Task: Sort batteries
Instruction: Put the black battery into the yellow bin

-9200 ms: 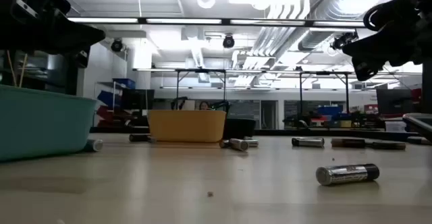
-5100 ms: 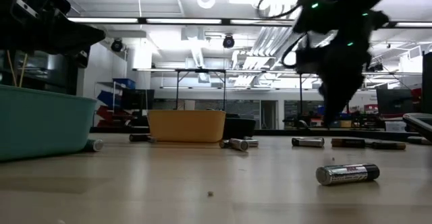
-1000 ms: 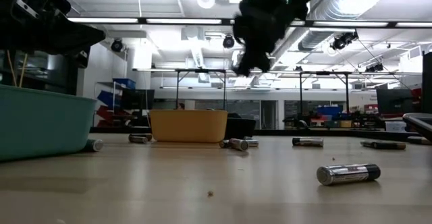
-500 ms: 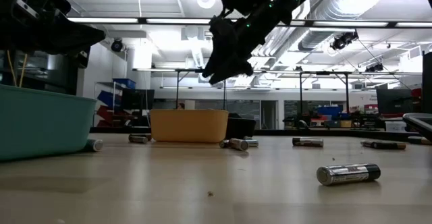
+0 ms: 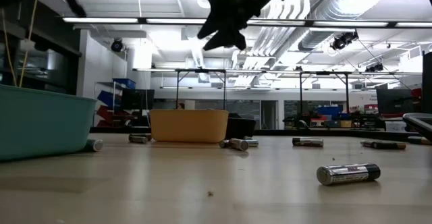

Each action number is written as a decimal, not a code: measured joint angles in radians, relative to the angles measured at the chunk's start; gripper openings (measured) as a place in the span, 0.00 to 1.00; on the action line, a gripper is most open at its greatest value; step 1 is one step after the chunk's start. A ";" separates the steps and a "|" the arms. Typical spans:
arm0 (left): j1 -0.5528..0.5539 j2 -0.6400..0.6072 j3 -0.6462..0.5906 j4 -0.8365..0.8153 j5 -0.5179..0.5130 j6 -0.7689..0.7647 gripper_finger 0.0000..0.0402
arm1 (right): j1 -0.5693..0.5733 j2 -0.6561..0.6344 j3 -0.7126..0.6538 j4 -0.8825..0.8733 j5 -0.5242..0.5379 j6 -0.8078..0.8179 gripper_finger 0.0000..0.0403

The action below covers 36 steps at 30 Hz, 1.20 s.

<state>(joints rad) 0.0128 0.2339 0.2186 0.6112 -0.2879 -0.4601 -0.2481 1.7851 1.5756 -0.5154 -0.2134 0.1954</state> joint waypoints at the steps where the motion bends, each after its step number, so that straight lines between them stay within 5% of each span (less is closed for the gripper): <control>1: 0.000 0.057 0.064 -0.105 0.013 0.022 0.00 | 0.000 0.001 0.011 -0.015 0.001 -0.010 0.46; 7: 0.000 0.410 0.469 -0.988 0.109 0.197 0.00 | -0.022 0.001 0.111 -0.201 0.046 -0.061 0.46; 11: -0.001 0.580 0.580 -1.330 0.148 0.097 0.00 | -0.035 -0.005 0.172 -0.346 0.057 -0.103 0.46; 17: 0.010 0.792 0.528 -1.296 0.101 -0.055 0.02 | -0.028 -0.053 0.192 -0.532 0.128 -0.133 0.46; 23: 0.059 1.026 0.514 -1.247 0.129 -0.062 0.20 | -0.019 -0.176 0.129 -0.659 0.209 -0.126 0.45; 30: 0.141 1.209 0.515 -1.135 0.150 -0.161 0.41 | -0.019 -0.360 0.015 -0.650 0.304 -0.051 0.45; 36: 0.191 1.308 0.517 -1.015 0.186 -0.202 0.46 | -0.020 -0.474 -0.088 -0.586 0.364 0.017 0.45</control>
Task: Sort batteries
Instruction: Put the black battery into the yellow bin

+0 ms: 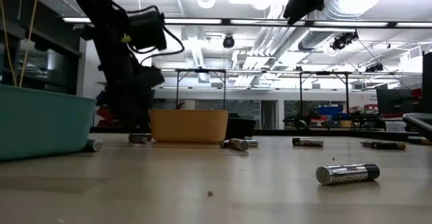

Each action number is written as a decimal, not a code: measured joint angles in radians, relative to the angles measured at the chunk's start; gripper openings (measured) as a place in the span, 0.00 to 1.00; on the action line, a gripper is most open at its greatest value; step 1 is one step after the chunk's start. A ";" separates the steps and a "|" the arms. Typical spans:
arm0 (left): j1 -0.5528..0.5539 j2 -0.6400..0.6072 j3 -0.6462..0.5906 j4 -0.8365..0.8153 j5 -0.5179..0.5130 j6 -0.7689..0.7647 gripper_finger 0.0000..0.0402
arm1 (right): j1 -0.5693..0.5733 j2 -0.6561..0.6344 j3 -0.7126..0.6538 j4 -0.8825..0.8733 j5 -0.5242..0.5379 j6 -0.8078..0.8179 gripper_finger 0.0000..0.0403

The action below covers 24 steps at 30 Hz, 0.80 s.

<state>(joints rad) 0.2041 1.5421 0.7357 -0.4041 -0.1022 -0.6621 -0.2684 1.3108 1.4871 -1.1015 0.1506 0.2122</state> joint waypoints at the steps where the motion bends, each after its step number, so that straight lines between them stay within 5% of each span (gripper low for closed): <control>1: 0.004 0.015 0.000 0.002 0.009 0.000 0.46 | 0.000 -0.010 -0.011 0.004 0.000 0.010 0.45; 9: 0.018 0.104 0.008 -0.011 0.023 0.025 0.43 | 0.000 -0.024 -0.030 0.022 0.002 0.042 0.45; 13: 0.019 0.095 0.007 -0.061 0.000 0.050 0.20 | 0.000 -0.024 -0.030 0.034 0.002 0.042 0.45; 15: 0.019 0.073 0.004 -0.088 -0.006 0.076 0.08 | 0.000 -0.024 -0.030 0.034 0.002 0.042 0.45; 24: 0.018 -0.182 -0.003 -0.286 -0.069 0.097 0.07 | 0.001 -0.024 -0.030 0.034 0.001 0.050 0.45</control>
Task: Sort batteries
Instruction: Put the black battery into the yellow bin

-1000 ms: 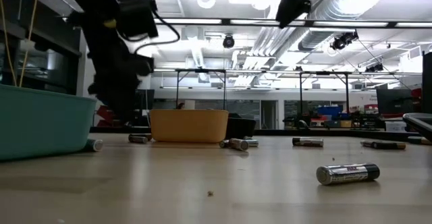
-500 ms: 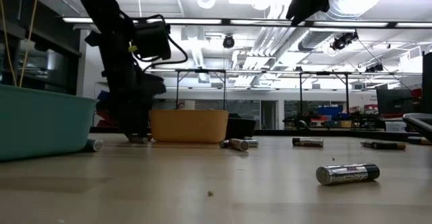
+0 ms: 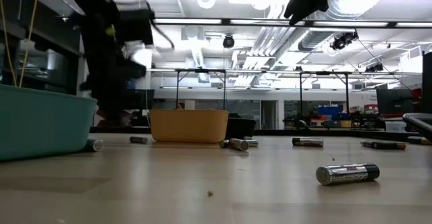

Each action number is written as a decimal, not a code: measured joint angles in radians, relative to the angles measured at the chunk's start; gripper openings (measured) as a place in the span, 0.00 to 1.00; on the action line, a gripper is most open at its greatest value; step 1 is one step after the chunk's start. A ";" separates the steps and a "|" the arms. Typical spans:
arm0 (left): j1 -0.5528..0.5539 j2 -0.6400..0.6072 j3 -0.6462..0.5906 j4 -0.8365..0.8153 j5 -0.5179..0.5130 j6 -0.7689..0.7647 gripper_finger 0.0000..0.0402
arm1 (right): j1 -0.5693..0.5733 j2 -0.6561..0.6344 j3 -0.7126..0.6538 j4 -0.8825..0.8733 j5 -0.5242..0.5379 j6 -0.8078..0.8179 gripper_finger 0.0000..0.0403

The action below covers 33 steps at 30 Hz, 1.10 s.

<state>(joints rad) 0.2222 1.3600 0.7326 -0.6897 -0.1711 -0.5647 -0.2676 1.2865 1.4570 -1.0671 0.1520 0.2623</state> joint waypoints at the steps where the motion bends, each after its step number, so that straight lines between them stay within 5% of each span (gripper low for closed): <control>1: 0.000 -0.037 -0.002 -0.012 -0.010 0.000 0.07 | 0.000 0.000 0.000 0.000 0.000 0.000 0.45; 7: -0.009 -0.162 0.000 0.282 0.094 0.101 0.07 | 0.000 0.000 0.000 0.027 0.006 -0.018 0.45; 14: -0.063 -0.021 0.001 0.619 0.135 0.179 0.08 | 0.000 0.000 0.000 0.054 0.013 -0.027 0.45; 16: -0.073 0.025 0.006 0.676 0.135 0.203 0.15 | 0.000 0.000 0.000 0.054 0.012 -0.027 0.45; 24: -0.059 0.095 0.189 0.439 0.133 0.327 0.55 | 0.000 0.008 0.001 -0.042 -0.040 0.021 0.45; 28: -0.040 0.057 0.257 0.256 0.125 0.373 0.60 | 0.012 0.035 -0.042 -0.211 -0.083 0.106 0.45; 33: -0.020 -0.009 0.258 0.203 0.101 0.336 0.60 | 0.067 0.030 -0.295 -0.209 -0.183 0.444 0.45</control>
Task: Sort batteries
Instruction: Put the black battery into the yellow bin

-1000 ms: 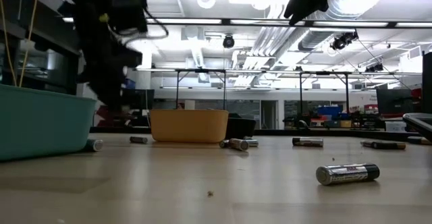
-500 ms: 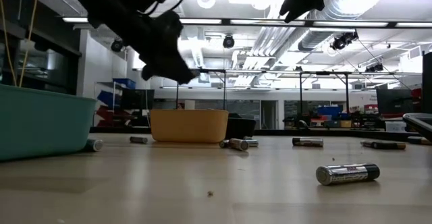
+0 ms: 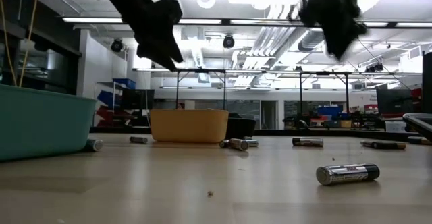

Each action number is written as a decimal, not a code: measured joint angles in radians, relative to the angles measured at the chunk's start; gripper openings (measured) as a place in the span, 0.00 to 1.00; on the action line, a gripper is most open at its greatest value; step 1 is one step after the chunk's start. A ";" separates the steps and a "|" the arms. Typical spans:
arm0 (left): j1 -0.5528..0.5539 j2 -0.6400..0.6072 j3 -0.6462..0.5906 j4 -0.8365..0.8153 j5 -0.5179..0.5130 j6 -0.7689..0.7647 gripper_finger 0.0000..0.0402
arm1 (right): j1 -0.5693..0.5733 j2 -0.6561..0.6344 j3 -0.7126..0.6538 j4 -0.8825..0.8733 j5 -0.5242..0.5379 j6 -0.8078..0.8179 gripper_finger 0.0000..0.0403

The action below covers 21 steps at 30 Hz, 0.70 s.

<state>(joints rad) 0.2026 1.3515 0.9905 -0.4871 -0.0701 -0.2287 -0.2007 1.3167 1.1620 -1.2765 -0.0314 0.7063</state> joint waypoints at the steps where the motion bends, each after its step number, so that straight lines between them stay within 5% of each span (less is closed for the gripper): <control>1: 0.003 -0.012 0.000 -0.007 -0.002 -0.007 0.60 | 0.019 0.000 -0.061 0.023 -0.027 0.067 0.45; 7: 0.007 -0.057 0.000 -0.009 -0.041 -0.048 0.60 | 0.138 0.000 -0.339 0.214 -0.041 0.439 0.45; 15: 0.007 -0.060 0.000 -0.009 -0.045 -0.048 0.60 | 0.199 -0.001 -0.512 0.402 0.073 0.857 0.45; 21: 0.007 -0.060 0.000 -0.011 -0.045 -0.042 0.60 | 0.201 -0.001 -0.593 0.445 0.141 1.023 0.45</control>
<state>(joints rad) 0.2097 1.2919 0.9905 -0.4981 -0.1154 -0.2707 0.0002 1.3155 0.5687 -0.8319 0.1095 1.7294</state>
